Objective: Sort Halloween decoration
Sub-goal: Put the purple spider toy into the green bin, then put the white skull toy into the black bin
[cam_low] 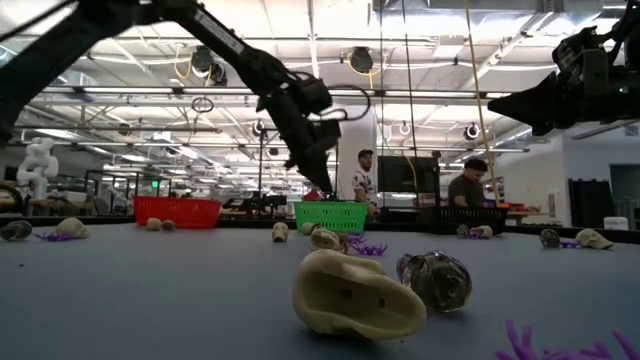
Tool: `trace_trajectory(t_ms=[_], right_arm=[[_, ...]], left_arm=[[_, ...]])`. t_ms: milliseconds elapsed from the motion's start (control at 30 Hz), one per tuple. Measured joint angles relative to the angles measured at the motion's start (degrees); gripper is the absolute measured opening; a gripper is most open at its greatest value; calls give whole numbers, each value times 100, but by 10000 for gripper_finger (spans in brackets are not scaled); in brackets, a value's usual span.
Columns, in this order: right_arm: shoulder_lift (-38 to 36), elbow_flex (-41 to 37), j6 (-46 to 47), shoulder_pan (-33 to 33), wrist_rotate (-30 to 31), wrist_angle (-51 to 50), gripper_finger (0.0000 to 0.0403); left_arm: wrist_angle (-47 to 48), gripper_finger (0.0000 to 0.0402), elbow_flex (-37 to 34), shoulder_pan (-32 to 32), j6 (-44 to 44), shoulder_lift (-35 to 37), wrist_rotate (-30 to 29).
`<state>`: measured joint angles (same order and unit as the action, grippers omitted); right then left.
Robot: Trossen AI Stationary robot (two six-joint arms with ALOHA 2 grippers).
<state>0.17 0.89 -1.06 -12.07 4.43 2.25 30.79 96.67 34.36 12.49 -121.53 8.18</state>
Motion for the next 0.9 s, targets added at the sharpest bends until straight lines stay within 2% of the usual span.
trace_trajectory(t_ms=[233,633,800,900], right_arm=[[1,0,0,1,0,-1,0],[1,-1,0,0,0,1,0],[-1,0,0,-1,0,2,0],[-1,-2,-46,-1,5,22,0]], left_arm=[[164,7,393,154,140,-568,127],[57,120,404,166,140,-615,76],[57,125,404,174,162,-608,59],[94,113,404,176,297,-510,57]])
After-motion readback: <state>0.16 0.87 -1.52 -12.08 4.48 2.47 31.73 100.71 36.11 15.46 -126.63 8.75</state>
